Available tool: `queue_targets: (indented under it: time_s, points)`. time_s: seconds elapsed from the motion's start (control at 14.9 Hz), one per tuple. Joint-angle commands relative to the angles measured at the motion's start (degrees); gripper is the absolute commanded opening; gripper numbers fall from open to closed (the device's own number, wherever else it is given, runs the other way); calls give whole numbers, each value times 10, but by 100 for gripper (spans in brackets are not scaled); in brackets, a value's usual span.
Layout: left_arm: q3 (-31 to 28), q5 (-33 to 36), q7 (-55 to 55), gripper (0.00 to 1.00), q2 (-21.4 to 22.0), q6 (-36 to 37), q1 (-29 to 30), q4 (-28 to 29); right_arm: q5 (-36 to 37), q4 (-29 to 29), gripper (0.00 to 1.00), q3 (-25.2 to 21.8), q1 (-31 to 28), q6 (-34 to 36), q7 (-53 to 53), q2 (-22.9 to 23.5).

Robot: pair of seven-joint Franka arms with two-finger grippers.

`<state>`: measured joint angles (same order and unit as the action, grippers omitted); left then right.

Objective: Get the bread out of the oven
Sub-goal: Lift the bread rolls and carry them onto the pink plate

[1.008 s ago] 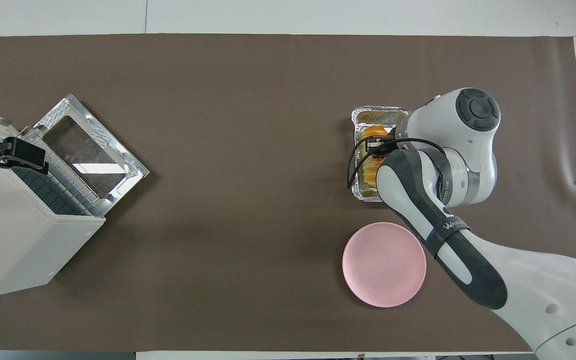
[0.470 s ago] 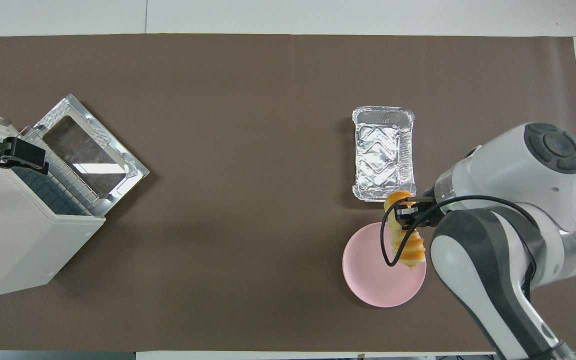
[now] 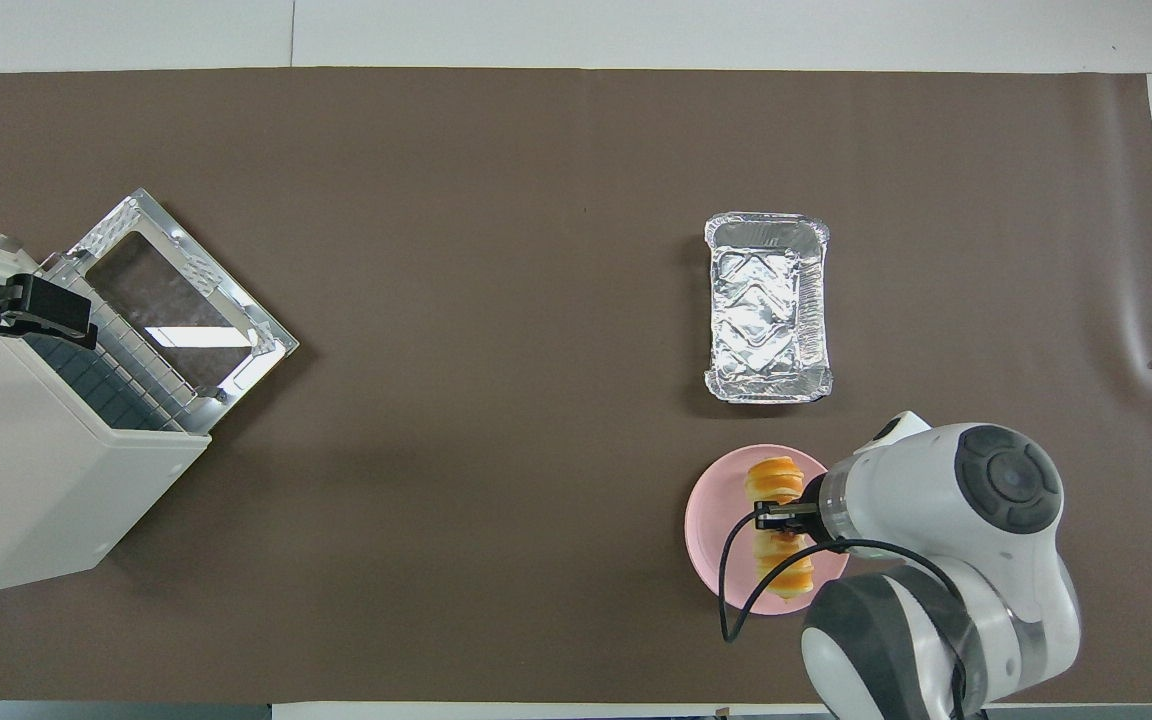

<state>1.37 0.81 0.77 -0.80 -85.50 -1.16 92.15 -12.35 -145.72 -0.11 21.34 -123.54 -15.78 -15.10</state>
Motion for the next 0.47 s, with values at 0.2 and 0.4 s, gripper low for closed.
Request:
queue_targets:
  time_s: [0.2,0.4]
  points:
    - [-3,-3,-1,100,7,-3,-2,6,-1,-43,0,1,19,-73,-17,13]
    - [-3,-3,-1,100,7,-3,-2,7,-1,-49,0,0,20,-72,-15,10]
